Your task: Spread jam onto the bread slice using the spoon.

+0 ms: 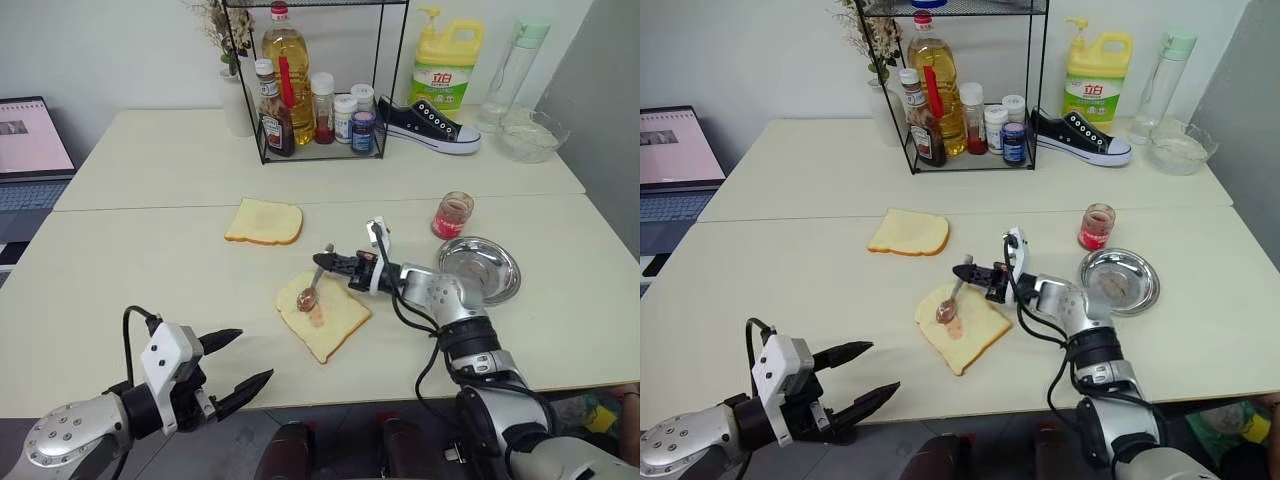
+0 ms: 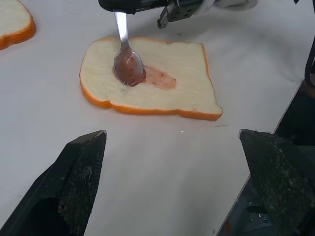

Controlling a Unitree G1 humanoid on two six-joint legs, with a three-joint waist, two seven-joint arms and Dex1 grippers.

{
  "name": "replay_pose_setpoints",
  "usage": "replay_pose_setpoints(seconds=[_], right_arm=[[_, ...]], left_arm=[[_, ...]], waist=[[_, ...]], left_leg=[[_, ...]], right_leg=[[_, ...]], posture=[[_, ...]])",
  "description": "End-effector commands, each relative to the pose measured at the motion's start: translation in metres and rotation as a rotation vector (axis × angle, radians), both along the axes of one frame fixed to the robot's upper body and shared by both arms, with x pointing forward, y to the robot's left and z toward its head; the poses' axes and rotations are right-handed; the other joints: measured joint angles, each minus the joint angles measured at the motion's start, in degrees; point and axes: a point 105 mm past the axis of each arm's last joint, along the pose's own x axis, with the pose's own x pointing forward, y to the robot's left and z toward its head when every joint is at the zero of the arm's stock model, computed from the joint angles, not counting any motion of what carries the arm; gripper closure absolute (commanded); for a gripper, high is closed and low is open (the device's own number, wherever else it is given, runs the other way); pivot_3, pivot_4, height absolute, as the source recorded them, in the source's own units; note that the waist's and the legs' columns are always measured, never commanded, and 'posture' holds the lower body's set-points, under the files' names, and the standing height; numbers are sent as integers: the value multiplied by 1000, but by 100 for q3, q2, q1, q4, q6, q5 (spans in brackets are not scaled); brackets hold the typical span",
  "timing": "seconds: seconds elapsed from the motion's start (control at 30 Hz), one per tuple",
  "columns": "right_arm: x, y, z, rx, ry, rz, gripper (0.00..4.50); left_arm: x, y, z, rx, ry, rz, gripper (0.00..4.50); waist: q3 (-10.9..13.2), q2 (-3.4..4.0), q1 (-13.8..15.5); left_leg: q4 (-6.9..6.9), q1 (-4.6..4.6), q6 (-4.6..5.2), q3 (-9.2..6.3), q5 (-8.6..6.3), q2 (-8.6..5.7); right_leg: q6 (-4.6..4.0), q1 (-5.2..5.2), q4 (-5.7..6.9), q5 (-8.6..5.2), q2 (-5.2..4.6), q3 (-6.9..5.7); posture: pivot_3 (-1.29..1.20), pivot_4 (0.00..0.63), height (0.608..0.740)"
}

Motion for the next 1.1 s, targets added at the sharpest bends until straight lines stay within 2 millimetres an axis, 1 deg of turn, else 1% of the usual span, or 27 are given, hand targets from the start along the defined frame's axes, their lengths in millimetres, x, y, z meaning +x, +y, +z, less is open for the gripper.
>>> replay_pose_setpoints(seconds=[0.03, 0.17, 0.5, 0.73, 0.97, 1.03, 1.1], right_arm=[[-3, -10, 3, -4, -4, 15, 4463], [-7, -24, 3, 5, 27, 19, 4463], [-16, -30, 2, 2, 53, 45, 4463], [-20, -39, 3, -9, 62, 63, 4463], [-30, -46, 3, -20, 75, 103, 4463], [-29, -48, 8, -8, 65, 96, 4463], [-23, -51, 22, 26, 35, 61, 4463]], left_arm=[[-1, -2, 4, 9, -24, -25, 0], [0, -4, 3, 9, -27, -30, 0], [3, -5, 4, 10, -33, -40, 0], [3, -6, 3, 10, -32, -46, 0], [3, -7, 3, 7, -32, -50, 0], [4, -8, 4, 7, -34, -52, 0], [6, -7, 6, 10, -51, -47, 0]], waist=[[0, 0, 0], [0, 0, 8], [0, 0, 4], [0, 0, 7], [0, 0, 7], [0, 0, 6], [1, -1, 8]], left_leg=[[0, 0, 0, 0, 0, 0], [0, 0, 0, -1, 0, -1], [0, 0, 0, 0, 0, -1], [0, -1, 0, 0, 0, -2], [0, -2, 0, 0, 0, -2], [0, -1, 0, -1, 0, -1], [0, -2, 0, -2, 0, -1]], right_leg=[[0, 0, 0, 0, 0, 0], [0, 1, -1, 0, -1, 1], [0, 3, -2, 0, -2, 2], [0, 3, -2, 0, -3, 1], [1, 4, -3, 0, -3, 2], [1, 3, -3, 0, -3, 3], [1, 3, -3, 0, -2, 2]], posture=[[0, 150, 740], [0, 150, 740], [0, 150, 740], [0, 150, 740], [0, 150, 740], [0, 150, 740], [0, 150, 740]])
